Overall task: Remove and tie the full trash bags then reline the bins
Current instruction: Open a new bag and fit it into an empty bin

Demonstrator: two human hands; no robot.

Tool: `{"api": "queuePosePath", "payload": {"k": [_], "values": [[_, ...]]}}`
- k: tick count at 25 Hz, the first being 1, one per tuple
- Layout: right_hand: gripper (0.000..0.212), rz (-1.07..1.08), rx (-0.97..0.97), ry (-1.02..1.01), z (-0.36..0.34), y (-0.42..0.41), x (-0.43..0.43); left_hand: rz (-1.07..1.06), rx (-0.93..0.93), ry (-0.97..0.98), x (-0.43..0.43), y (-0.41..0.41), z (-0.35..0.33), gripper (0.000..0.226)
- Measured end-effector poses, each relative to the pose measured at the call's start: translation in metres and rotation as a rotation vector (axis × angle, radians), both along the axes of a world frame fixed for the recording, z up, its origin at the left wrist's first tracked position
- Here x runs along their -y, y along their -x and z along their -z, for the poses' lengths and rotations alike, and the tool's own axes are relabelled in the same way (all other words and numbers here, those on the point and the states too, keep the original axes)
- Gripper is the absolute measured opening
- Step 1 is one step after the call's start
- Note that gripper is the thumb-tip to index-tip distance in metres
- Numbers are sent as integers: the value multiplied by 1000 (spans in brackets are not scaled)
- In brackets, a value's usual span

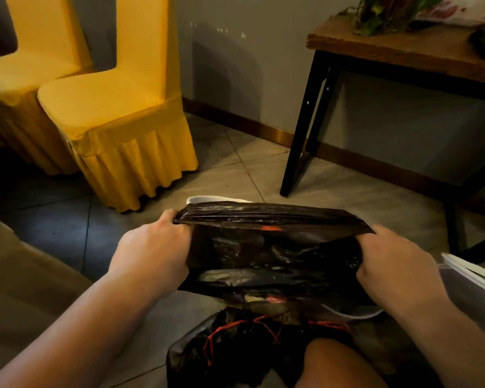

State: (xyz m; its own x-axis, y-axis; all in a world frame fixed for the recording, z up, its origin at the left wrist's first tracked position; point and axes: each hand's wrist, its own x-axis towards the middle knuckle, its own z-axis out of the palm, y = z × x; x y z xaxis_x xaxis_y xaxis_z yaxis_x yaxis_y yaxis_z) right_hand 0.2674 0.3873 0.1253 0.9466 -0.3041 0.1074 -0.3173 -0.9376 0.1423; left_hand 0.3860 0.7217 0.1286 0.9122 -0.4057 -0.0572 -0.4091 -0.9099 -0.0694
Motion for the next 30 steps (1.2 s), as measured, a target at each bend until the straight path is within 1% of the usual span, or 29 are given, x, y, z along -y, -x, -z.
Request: {"api": "queuePosePath", "payload": {"k": [2, 4, 7, 8, 10, 11, 13, 14, 16, 17, 18, 19, 20, 21, 24, 25, 26, 27, 28, 30], "values": [[17, 5, 3, 6, 0, 0, -3, -13, 20, 6, -3, 0, -1, 37], [13, 10, 47, 4, -1, -1, -5, -22, 123, -2, -3, 0, -4, 25], [26, 25, 165, -58, -2, -4, -9, -4, 236, 68, 2, 4, -12, 47], [25, 14, 180, -69, -2, -4, -11, 12, 250, 104, 3, 7, -12, 46], [17, -2, 147, -89, 2, -3, -13, 19, 226, 159, 1, 9, -7, 41], [15, -7, 132, -109, 2, -2, -14, 25, 183, 183, -1, 8, -4, 39], [20, -43, 95, -120, -1, -1, -13, 48, 58, 181, -8, 5, -2, 21], [18, -57, 64, -103, -3, 0, -13, 74, 5, 167, -11, 4, -3, 15], [9, -41, -9, -50, -3, 4, -10, 126, -92, 164, -14, 4, -7, 19], [7, -20, -15, -45, 0, 6, -7, 157, -130, 171, -15, 6, -8, 23], [5, -5, -5, -48, 0, 9, -4, 193, -160, 181, -16, 7, -8, 31], [4, 9, 14, -62, 0, 10, -2, 207, -199, 167, -15, 9, -8, 45], [9, 22, 31, -79, 0, 11, 0, 195, -231, 127, -15, 11, -7, 56], [12, 23, 32, -96, 0, 12, 0, 170, -247, 84, -14, 13, -6, 59], [14, -13, 51, -76, -1, 13, 0, 130, -233, 12, -11, 19, -7, 49], [20, -18, 80, -57, 0, 14, -1, 123, -236, -7, -10, 22, -9, 50], [32, -16, 110, -40, -1, 15, -3, 123, -238, -16, -10, 24, -10, 55], [42, -12, 145, -23, -4, 15, -6, 131, -230, -6, -11, 26, -10, 59], [47, -13, 185, -6, -5, 15, -8, 140, -217, 11, -10, 28, -11, 61], [44, -52, 226, 18, -3, 19, -8, 112, -192, 75, -8, 30, -14, 52]]}}
